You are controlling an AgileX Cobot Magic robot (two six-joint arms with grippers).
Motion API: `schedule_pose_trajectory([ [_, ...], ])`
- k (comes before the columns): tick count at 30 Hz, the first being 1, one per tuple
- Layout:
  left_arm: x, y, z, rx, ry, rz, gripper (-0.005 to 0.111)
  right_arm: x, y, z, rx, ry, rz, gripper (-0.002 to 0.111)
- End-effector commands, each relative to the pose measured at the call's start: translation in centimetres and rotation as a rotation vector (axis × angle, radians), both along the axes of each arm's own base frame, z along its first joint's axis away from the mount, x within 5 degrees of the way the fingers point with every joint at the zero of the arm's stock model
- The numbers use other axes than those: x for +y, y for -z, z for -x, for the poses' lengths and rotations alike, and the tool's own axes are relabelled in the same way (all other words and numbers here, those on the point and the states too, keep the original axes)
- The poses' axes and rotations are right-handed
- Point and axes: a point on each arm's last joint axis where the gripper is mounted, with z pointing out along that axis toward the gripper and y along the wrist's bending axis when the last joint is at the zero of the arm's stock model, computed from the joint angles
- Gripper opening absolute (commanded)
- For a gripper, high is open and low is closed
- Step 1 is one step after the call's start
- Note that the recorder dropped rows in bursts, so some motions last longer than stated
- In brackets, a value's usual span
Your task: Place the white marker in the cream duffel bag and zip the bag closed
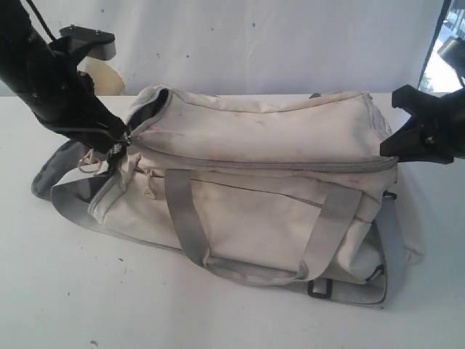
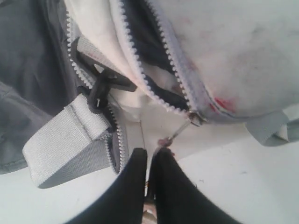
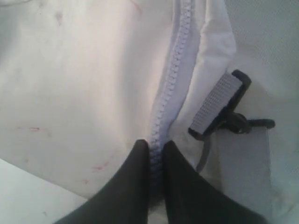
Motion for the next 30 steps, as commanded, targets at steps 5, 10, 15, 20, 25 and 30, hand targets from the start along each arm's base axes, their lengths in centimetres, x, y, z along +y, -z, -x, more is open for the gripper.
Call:
schedule_pose_trajectory([
  [5,0.0,-2.8,1.8,-0.045,0.151,0.09,0.0,1.4,-0.5,-0.5,-0.148,-0.142,0.135,0.062],
  [10,-0.2,-3.3,2.4,-0.051,0.218,0.112,0.0,2.2,-1.6,-0.9,-0.208,-0.193,0.155,0.07],
  [15,0.0,-3.3,2.1,-0.075,0.194,0.086,0.0,4.2,-3.5,-0.8,-0.283,-0.266,0.166,0.07],
  [20,0.0,-3.3,1.9,-0.088,0.191,0.08,0.0,8.1,-3.9,-0.1,-0.343,-0.409,0.175,0.07],
  [25,0.6,-3.1,1.8,-0.102,0.196,0.01,0.0,12.4,-4.2,0.6,-0.485,-0.544,0.229,0.07],
  [30,1.0,-3.0,1.7,-0.098,0.147,-0.029,0.0,16.0,-4.7,1.4,-0.609,-0.585,0.257,0.063],
])
